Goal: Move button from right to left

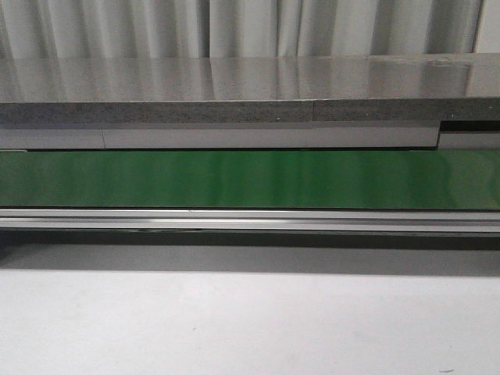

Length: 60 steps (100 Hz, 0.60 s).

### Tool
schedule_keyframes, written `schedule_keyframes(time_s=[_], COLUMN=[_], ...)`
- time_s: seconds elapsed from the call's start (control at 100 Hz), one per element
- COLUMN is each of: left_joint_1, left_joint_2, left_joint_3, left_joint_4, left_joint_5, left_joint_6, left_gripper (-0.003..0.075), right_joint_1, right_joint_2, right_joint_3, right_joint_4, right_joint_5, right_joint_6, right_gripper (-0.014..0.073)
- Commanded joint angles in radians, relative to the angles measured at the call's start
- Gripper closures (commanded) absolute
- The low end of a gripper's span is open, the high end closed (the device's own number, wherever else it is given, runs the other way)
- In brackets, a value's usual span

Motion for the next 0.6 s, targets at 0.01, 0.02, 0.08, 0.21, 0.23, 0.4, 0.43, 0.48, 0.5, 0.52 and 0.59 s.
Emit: schedule_keyframes(time_s=[0.01,0.02,0.08,0.21,0.23,0.4,0.43,0.48,0.5,0.52,0.59], left_joint_1=[-0.005,-0.005,0.007,0.054,0.065,0.128,0.133,0.133,0.133,0.133,0.133], left_joint_2=[-0.031,-0.038,-0.073,-0.173,-0.19,-0.336,-0.359,-0.397,-0.413,-0.421,-0.414], left_joint_3=[0.02,0.024,0.059,0.133,0.145,0.243,0.263,0.291,0.303,0.316,0.353], left_joint_4=[0.062,0.069,0.098,0.103,0.1,0.077,0.077,0.075,0.076,0.076,0.073], left_joint_5=[-0.102,-0.102,-0.104,-0.104,-0.104,-0.104,-0.104,-0.104,-0.104,-0.109,-0.145], left_joint_6=[-0.107,-0.113,-0.149,-0.155,-0.155,-0.155,-0.155,-0.155,-0.155,-0.155,-0.155], left_gripper=[0.0741,0.0741,0.0741,0.0741,0.0741,0.0741,0.0741,0.0741,0.0741,0.0741,0.0741], right_joint_1=[0.001,0.001,0.001,0.001,0.001,0.001,0.001,0.001,0.001,0.001,0.001], right_joint_2=[0.007,0.007,0.007,0.007,0.007,0.007,0.007,0.007,0.007,0.007,0.007], right_joint_3=[-0.026,-0.026,-0.026,-0.026,-0.026,-0.026,-0.026,-0.026,-0.026,-0.026,-0.026], right_joint_4=[-0.009,-0.009,-0.009,-0.009,-0.009,-0.009,-0.009,-0.009,-0.009,-0.009,-0.009], right_joint_5=[-0.076,-0.076,-0.076,-0.076,-0.076,-0.076,-0.076,-0.076,-0.076,-0.076,-0.075], right_joint_6=[-0.006,-0.006,-0.006,-0.006,-0.006,-0.006,-0.006,-0.006,-0.006,-0.006,-0.006], right_gripper=[0.0659,0.0659,0.0659,0.0659,0.0659,0.0659,0.0659,0.0659,0.0659,0.0659,0.0659])
